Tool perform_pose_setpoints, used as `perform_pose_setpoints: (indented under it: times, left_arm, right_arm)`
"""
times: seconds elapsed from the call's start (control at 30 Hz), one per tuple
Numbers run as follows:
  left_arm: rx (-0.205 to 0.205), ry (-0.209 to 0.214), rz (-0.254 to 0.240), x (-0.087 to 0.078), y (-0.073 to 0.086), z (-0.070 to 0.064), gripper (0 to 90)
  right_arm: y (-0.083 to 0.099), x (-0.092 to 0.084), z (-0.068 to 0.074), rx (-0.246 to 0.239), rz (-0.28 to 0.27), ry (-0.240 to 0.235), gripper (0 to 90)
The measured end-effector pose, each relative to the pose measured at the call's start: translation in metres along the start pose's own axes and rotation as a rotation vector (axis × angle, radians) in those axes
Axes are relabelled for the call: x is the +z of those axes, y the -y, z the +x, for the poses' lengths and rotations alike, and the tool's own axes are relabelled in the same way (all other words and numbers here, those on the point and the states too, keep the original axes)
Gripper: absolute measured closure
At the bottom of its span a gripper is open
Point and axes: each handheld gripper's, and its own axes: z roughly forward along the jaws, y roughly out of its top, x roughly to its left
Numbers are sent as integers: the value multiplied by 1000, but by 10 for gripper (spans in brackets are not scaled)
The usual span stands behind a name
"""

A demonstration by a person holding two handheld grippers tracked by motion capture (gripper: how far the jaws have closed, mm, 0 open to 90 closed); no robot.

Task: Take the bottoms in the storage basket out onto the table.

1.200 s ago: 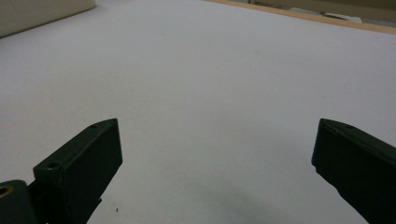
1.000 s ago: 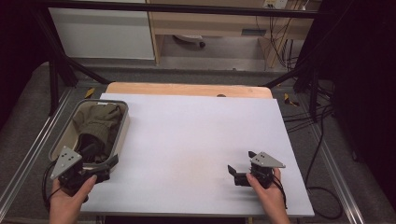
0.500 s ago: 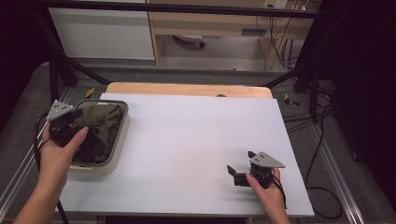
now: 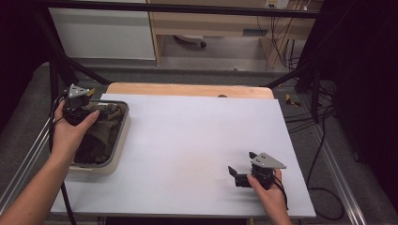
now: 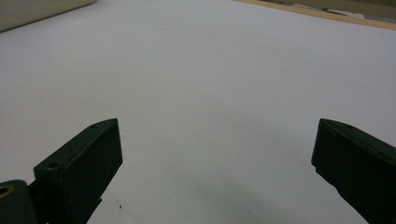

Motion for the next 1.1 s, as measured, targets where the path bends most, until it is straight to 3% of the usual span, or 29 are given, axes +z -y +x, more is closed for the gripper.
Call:
perform_pose_setpoints:
  times: [0.27,0.4,0.53,0.9,1.1]
  left_arm:
    - [-29,-34,51,12,14,11,114]
    - [-67,-12,84,17,29,17,95]
    - [-71,-6,111,22,37,19,67]
    - [-68,5,170,39,58,16,29]
    - [-33,14,215,50,64,10,15]
  right_arm:
    - [0,1,0,0,4,-6,24]
    - [0,1,1,3,7,-6,24]
    - [0,2,1,-5,13,-9,24]
    - [0,2,3,-4,13,-15,23]
    - [0,2,3,-9,16,-18,23]
